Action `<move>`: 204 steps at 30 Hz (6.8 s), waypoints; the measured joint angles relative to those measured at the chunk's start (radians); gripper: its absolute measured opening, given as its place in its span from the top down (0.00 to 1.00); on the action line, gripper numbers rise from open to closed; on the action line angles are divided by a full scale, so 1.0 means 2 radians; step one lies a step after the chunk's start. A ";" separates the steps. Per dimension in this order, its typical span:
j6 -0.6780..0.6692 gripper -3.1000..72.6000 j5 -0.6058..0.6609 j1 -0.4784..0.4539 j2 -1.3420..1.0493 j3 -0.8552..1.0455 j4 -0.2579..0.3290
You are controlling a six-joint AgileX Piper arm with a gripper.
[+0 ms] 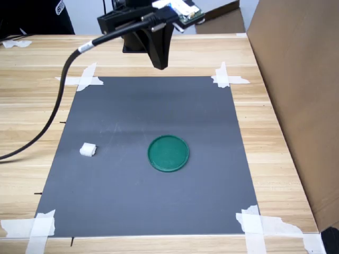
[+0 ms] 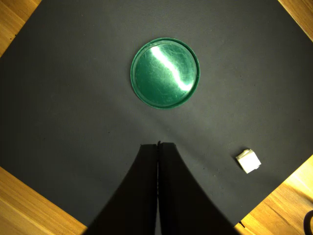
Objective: Grasp a white terminal and put it in the green lid.
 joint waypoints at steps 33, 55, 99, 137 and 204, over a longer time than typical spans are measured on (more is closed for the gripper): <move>-0.071 0.99 0.000 -0.235 0.132 -0.159 0.006; -0.099 0.99 -0.009 -0.197 0.122 -0.059 0.008; -0.052 0.84 -0.091 -0.106 -0.024 0.165 0.022; -0.128 0.18 -0.029 -0.254 0.112 0.035 0.021; -0.084 0.47 -0.049 -0.095 0.097 0.055 -0.023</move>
